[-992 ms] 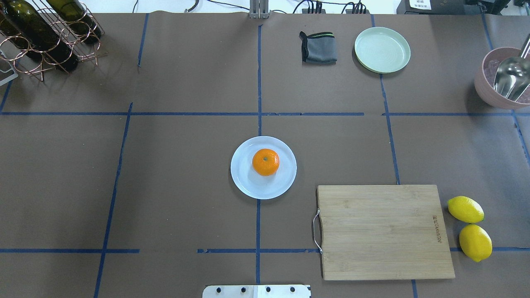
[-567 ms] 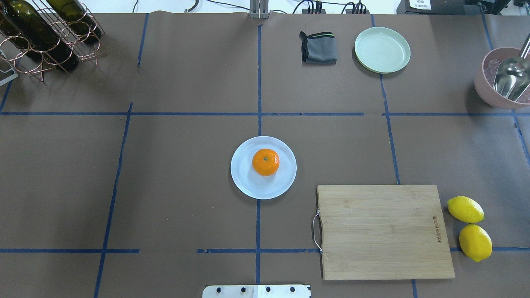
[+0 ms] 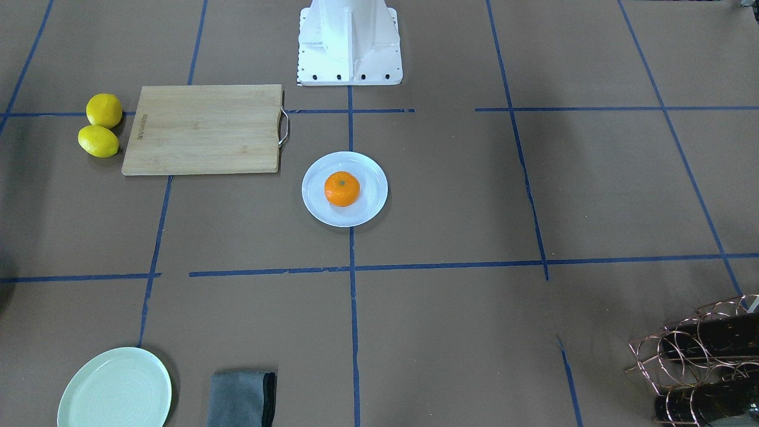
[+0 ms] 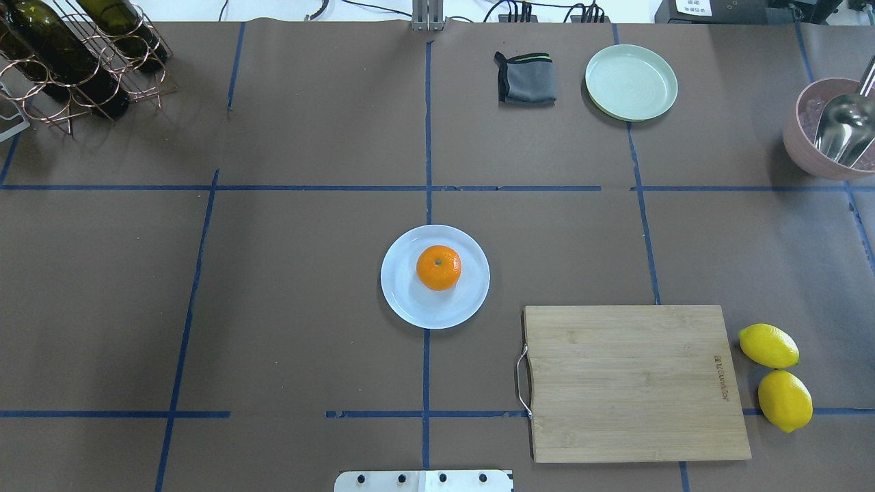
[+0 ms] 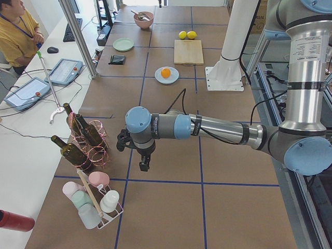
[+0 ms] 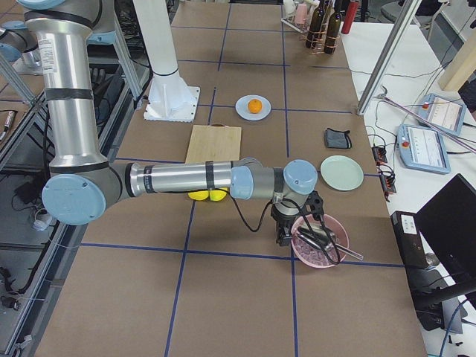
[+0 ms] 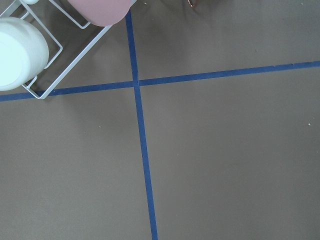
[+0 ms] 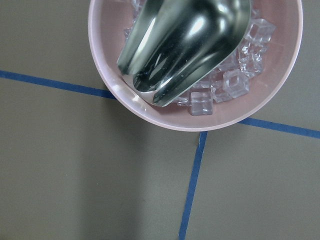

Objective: Pick orange to plate

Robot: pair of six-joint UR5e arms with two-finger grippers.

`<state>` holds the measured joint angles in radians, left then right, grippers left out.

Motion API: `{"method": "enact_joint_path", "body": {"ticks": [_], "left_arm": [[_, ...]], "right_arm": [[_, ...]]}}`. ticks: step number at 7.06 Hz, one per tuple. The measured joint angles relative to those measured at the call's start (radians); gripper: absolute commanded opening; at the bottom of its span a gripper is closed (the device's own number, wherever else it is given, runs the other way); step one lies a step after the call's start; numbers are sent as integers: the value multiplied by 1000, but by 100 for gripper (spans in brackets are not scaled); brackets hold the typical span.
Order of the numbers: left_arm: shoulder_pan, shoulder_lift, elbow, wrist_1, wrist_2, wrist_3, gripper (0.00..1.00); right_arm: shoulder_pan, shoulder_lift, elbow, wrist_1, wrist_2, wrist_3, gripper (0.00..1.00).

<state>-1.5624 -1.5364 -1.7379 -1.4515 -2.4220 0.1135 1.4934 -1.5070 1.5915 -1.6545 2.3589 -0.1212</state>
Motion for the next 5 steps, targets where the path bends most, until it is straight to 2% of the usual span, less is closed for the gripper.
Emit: {"method": "enact_joint_path", "body": {"ticks": [2, 5], "left_arm": [[-1, 9, 64, -116, -2, 2, 100], [-23, -11, 29, -15, 2, 2, 100]], "right_arm": [[0, -10, 2, 15, -10, -1, 100], [13, -9, 20, -6, -16, -7, 100]]}}
